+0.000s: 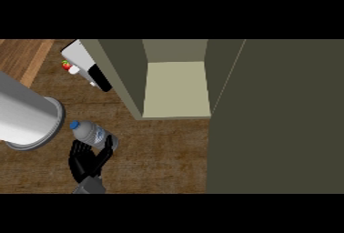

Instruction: Pick up the bottled water, place it into the cabinet and close the cabinet

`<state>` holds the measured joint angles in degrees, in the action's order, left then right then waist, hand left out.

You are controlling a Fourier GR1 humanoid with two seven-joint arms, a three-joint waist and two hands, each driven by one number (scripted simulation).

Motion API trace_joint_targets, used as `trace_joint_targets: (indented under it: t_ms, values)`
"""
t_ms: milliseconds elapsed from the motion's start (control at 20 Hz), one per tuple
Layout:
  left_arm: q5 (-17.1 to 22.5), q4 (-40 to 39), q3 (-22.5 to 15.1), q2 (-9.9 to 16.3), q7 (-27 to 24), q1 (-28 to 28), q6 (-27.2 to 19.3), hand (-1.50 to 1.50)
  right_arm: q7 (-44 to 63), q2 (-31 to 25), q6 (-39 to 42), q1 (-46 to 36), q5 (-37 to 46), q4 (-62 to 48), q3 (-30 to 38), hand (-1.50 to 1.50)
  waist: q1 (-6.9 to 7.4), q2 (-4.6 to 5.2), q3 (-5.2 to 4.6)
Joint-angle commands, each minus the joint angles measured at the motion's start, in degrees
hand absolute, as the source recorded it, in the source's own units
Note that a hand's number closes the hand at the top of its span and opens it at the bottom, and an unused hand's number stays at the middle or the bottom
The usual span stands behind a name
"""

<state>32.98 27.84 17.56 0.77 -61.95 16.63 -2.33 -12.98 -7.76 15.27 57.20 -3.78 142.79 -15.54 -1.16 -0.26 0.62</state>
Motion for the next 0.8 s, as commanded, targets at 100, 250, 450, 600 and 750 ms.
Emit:
trace_joint_targets:
  t_ms: [100,250,450,600,750]
  values:
    - [-1.08,-2.69,0.35,1.93,-4.36,4.15,2.51,1.50,1.69,-1.23,0.95,2.12,-3.00,5.64,0.94,-1.50,-0.22,0.31,-0.70]
    - [-7.24,-3.65,-7.28,1.11,-0.26,0.33,9.18,1.50,0.70,-0.73,0.42,1.14,-2.30,4.29,1.59,-1.50,-0.24,0.25,-0.69]
    - [-12.55,-3.88,-13.57,2.16,5.23,1.93,12.90,1.50,0.66,-0.74,0.87,3.03,-1.81,5.36,-0.52,-1.50,-1.01,0.23,-0.73]
    - [-13.56,-0.14,-15.96,-0.37,6.28,-0.06,13.30,1.50,-0.79,-0.69,1.10,0.71,-2.19,1.32,1.06,-1.50,0.50,0.03,-0.59]
    - [-12.77,4.63,-17.69,-0.66,10.86,-1.14,13.53,1.50,-0.30,-0.27,0.55,2.63,-2.73,3.61,0.87,-1.50,0.67,-0.18,-0.55]
